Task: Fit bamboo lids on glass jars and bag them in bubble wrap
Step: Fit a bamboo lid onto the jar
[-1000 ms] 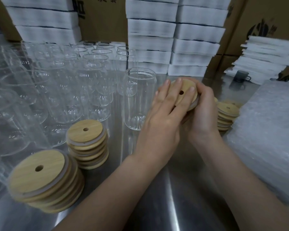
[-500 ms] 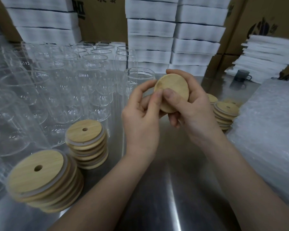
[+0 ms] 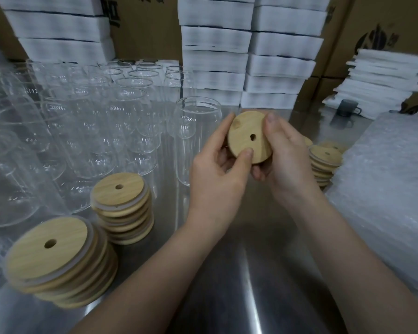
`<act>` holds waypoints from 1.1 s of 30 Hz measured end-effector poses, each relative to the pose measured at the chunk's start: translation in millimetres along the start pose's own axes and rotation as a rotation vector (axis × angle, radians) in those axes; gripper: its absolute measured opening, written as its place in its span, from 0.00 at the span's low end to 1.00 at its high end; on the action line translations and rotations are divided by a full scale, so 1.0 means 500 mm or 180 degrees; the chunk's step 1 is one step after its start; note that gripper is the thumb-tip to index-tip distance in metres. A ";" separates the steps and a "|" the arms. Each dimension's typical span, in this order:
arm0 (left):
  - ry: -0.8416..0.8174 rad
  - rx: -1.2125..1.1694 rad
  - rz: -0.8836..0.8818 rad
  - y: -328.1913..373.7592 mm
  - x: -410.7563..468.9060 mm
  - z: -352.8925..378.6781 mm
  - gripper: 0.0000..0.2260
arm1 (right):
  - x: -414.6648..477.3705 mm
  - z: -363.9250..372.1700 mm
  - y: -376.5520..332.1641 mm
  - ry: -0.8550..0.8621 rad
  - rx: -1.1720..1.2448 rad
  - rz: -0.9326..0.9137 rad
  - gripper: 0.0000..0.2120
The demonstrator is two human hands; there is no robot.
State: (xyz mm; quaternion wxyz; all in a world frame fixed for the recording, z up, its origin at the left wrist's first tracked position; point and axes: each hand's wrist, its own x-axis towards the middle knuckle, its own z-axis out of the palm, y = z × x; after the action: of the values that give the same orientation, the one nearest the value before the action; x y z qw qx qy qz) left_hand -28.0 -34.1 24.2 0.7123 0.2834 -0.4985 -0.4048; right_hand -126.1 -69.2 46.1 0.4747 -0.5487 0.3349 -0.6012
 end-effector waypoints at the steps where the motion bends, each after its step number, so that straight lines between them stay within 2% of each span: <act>1: 0.0093 -0.0046 0.0044 0.003 0.004 -0.002 0.23 | 0.002 -0.005 -0.001 -0.0267 0.0138 0.0009 0.14; 3: 0.0242 -0.0187 0.0074 0.010 0.011 -0.003 0.19 | 0.003 -0.014 -0.008 -0.0784 0.0320 0.0034 0.14; 5: 0.0347 -0.0321 0.0057 0.017 0.016 -0.006 0.15 | 0.003 -0.019 -0.011 -0.1147 0.0389 0.0119 0.20; 10: 0.0696 -0.0219 0.0068 0.026 0.026 -0.021 0.08 | -0.001 -0.021 -0.007 -0.1572 0.0425 0.0087 0.32; 12: 0.0788 -0.0175 0.0046 0.026 0.028 -0.024 0.07 | -0.001 -0.016 -0.003 -0.1498 0.0177 -0.0098 0.36; 14: 0.0870 -0.0096 0.0055 0.022 0.028 -0.023 0.07 | -0.003 -0.012 0.002 -0.1281 -0.0397 -0.0533 0.38; 18: 0.0959 0.0419 0.0206 0.012 0.025 -0.028 0.09 | -0.010 -0.011 0.004 -0.0789 -0.2380 -0.1877 0.34; 21: 0.1052 0.0679 0.0190 0.010 0.026 -0.032 0.11 | -0.009 -0.016 0.002 -0.0678 -0.2801 -0.2178 0.34; 24: 0.1086 0.0491 0.0130 0.017 0.026 -0.029 0.12 | -0.010 -0.012 0.002 -0.0319 -0.2890 -0.2363 0.31; 26: 0.1133 0.0455 0.0279 0.026 0.023 -0.026 0.11 | -0.011 -0.008 0.002 0.0098 -0.2730 -0.2436 0.29; 27: 0.1208 0.0658 0.0438 0.030 0.021 -0.026 0.09 | -0.013 -0.006 0.001 0.0302 -0.2473 -0.2266 0.29; 29: 0.1397 0.1306 0.0736 0.028 0.021 -0.029 0.11 | -0.013 0.000 -0.003 0.0566 -0.1619 -0.1538 0.27; 31: 0.1495 0.1751 0.0687 0.020 0.022 -0.036 0.20 | -0.006 0.004 0.000 0.0582 -0.0820 -0.0944 0.24; 33: 0.1420 0.2068 0.0372 0.007 0.025 -0.040 0.32 | 0.004 0.003 0.008 0.0645 -0.0462 -0.0636 0.23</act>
State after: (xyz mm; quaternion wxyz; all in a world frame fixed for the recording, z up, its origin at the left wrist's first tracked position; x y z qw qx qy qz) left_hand -5.9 -43.0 25.9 0.6982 0.5461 -0.4488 -0.1133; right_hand -123.8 -72.1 43.3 0.3354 -0.5486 0.3674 -0.6720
